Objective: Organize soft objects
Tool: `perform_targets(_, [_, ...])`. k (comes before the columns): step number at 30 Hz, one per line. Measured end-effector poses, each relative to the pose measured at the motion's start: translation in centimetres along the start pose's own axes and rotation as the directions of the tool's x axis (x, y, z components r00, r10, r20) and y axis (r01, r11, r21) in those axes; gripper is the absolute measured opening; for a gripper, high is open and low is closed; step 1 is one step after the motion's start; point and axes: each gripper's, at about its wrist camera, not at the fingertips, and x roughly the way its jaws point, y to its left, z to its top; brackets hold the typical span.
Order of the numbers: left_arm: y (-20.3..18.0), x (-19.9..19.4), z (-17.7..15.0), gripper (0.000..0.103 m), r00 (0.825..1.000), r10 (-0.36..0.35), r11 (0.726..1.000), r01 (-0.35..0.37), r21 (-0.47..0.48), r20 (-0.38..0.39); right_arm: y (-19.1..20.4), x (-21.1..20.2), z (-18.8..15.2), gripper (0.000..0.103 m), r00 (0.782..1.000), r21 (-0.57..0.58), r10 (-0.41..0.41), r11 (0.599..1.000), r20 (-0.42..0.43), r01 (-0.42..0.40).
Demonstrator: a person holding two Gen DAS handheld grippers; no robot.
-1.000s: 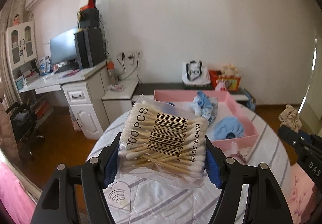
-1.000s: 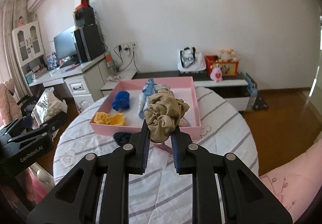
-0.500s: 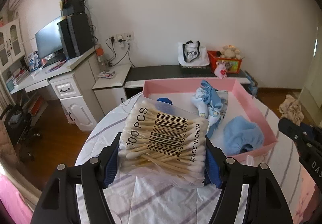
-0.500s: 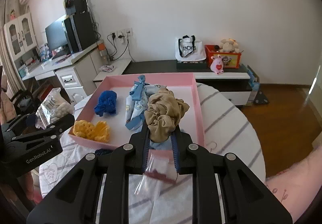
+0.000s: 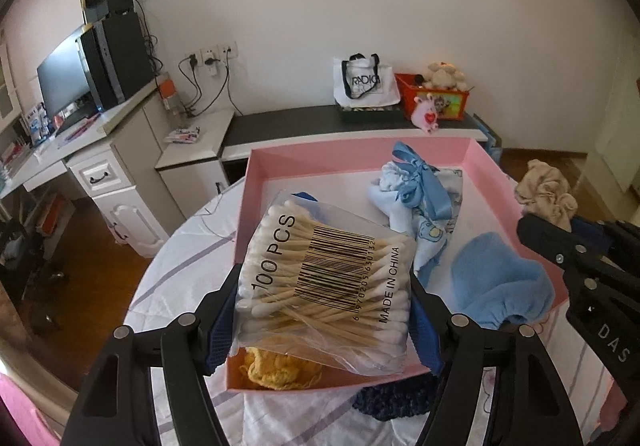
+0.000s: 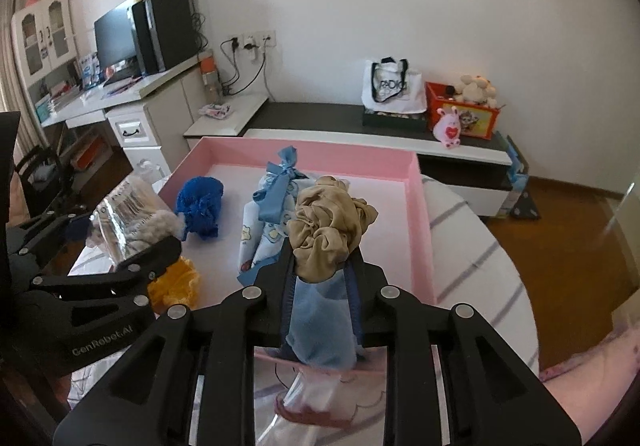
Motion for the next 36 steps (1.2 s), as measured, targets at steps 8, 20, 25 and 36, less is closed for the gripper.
perform_targets(8, [1.3, 2.4, -0.3, 0.089, 0.999, 0.035, 0.999, -0.035, -0.017, -0.018, -0.2, 0.2, 0.0, 0.074, 0.999, 0.01, -0.043, 0.999, 0.029, 0.043])
perform_targets(20, [3.1, 0.1, -4.7, 0.101, 0.999, 0.051, 0.987, -0.053, -0.151, -0.018, -1.8, -1.0, -1.2, 0.103, 0.991, 0.048, -0.131, 0.99, 0.016, 0.13])
perform_targets(25, [3.5, -1.7, -5.9, 0.101, 0.998, 0.054, 0.984, -0.057, -0.166, -0.018, -1.8, -1.1, -1.7, 0.103, 0.992, 0.054, -0.126, 0.991, -0.005, 0.126])
perform_targets(36, [2.9, -4.1, -6.7, 0.101, 0.998, 0.055, 0.986, -0.053, -0.156, 0.008, -1.9, -2.2, -2.4, 0.103, 0.992, 0.066, -0.129, 0.989, -0.005, 0.13])
